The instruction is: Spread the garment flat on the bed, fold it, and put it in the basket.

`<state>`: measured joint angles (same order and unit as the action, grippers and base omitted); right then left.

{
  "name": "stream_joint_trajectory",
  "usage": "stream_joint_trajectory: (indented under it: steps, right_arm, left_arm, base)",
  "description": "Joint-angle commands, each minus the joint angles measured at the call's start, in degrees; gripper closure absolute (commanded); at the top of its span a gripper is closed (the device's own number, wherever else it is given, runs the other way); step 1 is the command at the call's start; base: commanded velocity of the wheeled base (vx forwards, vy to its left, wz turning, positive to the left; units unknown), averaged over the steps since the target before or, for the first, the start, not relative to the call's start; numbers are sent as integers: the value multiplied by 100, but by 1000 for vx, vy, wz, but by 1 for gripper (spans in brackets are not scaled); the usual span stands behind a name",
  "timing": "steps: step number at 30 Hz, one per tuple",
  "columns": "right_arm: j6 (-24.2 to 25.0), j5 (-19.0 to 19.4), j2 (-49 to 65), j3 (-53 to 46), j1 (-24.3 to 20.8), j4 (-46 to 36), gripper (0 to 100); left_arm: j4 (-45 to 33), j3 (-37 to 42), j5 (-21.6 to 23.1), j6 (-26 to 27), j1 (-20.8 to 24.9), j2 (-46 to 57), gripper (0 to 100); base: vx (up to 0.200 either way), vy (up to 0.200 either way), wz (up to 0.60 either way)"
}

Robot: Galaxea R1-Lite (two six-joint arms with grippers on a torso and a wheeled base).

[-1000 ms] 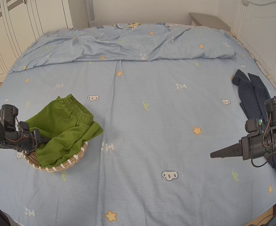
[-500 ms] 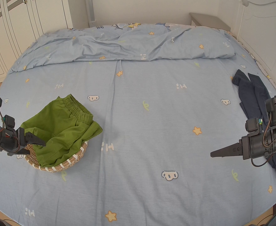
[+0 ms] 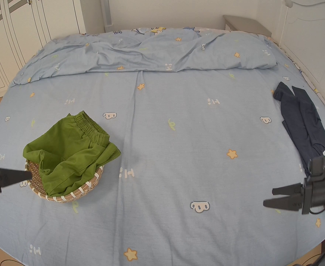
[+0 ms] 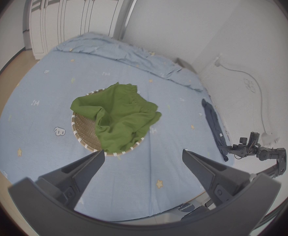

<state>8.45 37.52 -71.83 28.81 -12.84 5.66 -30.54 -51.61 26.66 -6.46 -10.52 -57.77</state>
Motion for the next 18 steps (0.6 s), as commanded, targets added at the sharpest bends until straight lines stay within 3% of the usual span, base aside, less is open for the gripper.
stream_joint_trajectory:
  steps: [1,2,8,14,15,18]
  right_arm:
    - [-177,-70,2437,-2002,27,981,0]
    - [-177,-96,3043,-2380,80,981,0]
    - [34,-96,4608,-2837,97,498,0]
    - [140,-158,5680,-2775,124,-416,0]
    - [447,-272,6005,-2696,124,-583,0]
    - [693,-492,6567,-2670,176,-592,0]
  left_arm:
    - [531,1584,23,-382,665,2657,0]
    - [654,2050,41,-382,648,3176,0]
    - [777,3122,67,-356,700,4028,0]
    - [1551,4221,41,-347,1201,4837,0]
    - [1850,4379,-56,-356,1351,5267,0]
    - [2219,4564,-662,-180,1087,5663,0]
  base:
    - [0,0,0]
    - [0,0,0]
    - [0,0,0]
    - [0,0,0]
    - [0,0,0]
    - [0,0,0]
